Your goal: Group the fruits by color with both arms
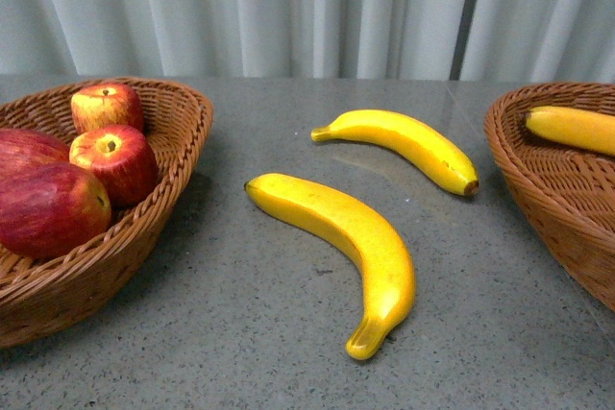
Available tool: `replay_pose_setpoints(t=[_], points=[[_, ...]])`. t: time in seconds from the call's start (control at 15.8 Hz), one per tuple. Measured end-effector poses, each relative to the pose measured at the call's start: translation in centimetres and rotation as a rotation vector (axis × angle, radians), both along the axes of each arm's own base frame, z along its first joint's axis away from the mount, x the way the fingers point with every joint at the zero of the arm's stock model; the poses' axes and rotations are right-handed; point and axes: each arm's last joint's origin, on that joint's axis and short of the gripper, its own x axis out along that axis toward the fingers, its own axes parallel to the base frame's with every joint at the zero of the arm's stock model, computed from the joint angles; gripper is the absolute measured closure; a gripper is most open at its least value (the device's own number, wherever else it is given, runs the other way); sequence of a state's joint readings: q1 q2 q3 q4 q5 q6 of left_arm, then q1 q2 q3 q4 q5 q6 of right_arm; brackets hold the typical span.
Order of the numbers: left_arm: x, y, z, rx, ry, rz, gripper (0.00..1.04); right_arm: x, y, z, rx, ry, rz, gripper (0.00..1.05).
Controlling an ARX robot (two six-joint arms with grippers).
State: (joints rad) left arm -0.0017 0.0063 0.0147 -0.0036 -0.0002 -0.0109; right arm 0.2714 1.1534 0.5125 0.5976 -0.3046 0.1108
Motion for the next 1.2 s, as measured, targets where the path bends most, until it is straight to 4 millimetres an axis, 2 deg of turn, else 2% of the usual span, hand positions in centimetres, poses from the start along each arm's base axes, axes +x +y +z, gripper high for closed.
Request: replay_pose_setpoints(t=[0.06, 0.13, 0.25, 0.38, 0.44, 0.57, 0.69, 0.95, 1.2], points=[[0.0, 0.0, 0.0, 0.000, 0.000, 0.000, 0.07, 1.6, 1.2, -0.3, -0.037, 0.048, 0.010, 0.07], [0.0, 0.0, 0.0, 0.000, 0.000, 0.000, 0.07, 4.1, 3.4, -0.8, -0.101, 0.121, 0.038, 0.07], [0.0, 0.0, 0.0, 0.000, 0.000, 0.000, 0.07, 7.5, 6.9, -0.8, -0.199, 0.187, 0.065, 0.07], [0.0, 0.0, 0.0, 0.000, 0.000, 0.000, 0.07, 8.9, 9.8, -1.0, -0.293, 0.263, 0.117, 0.07], [0.0, 0.0, 0.0, 0.000, 0.000, 0.000, 0.07, 8.7, 11.2, -1.9, -0.360, 0.315, 0.169, 0.07], [0.0, 0.0, 0.0, 0.000, 0.000, 0.000, 0.07, 8.6, 12.2, -4.1, -0.459, 0.399, 0.210, 0.07], [0.0, 0.0, 0.0, 0.000, 0.000, 0.000, 0.07, 8.8, 12.3, -6.4, -0.532, 0.475, 0.218, 0.07], [0.0, 0.0, 0.0, 0.000, 0.000, 0.000, 0.07, 10.0, 12.6, -7.0, -0.592, 0.482, 0.183, 0.07], [0.0, 0.0, 0.0, 0.000, 0.000, 0.000, 0.07, 9.9, 12.9, -8.5, -0.650, 0.545, 0.208, 0.07]])
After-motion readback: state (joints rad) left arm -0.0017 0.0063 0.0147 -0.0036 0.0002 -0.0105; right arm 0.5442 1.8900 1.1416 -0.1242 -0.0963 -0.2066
